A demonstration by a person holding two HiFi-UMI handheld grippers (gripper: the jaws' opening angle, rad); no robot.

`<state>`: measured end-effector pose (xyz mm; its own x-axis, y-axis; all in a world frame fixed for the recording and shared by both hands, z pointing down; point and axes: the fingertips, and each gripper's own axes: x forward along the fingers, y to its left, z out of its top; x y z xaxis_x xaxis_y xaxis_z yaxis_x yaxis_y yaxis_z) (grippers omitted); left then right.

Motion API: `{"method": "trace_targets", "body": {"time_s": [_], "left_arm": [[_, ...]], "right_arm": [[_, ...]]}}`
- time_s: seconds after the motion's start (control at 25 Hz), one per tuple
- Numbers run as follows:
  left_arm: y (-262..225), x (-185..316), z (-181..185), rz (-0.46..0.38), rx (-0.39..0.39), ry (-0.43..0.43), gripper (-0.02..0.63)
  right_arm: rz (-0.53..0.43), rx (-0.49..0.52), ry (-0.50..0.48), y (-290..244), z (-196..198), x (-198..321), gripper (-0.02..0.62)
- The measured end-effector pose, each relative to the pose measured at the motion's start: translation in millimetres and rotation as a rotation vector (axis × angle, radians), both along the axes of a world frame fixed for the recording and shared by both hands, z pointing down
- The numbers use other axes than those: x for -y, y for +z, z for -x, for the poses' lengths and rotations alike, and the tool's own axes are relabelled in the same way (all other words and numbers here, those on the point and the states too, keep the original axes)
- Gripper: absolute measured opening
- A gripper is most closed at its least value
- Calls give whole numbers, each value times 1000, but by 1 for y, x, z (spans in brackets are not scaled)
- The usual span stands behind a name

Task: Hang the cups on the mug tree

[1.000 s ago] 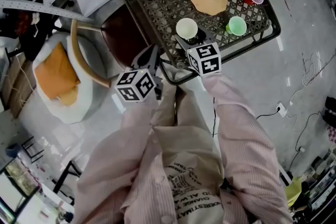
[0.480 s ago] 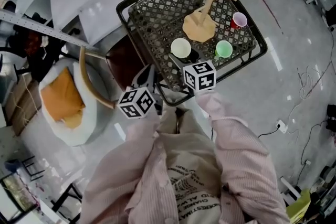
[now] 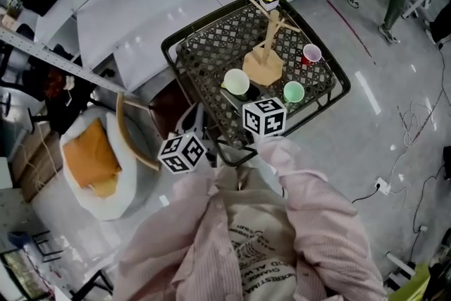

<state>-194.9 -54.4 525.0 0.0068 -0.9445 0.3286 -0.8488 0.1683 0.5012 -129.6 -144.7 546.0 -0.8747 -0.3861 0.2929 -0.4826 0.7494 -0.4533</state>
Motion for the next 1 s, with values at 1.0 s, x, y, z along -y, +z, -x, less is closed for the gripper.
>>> {"method": "trace_targets", "body": {"time_s": [1.0], "left_arm": [[-83,103,62,-130,132,224,-2]], "right_arm": [[57,302,247,-107,61,82,287]]}}
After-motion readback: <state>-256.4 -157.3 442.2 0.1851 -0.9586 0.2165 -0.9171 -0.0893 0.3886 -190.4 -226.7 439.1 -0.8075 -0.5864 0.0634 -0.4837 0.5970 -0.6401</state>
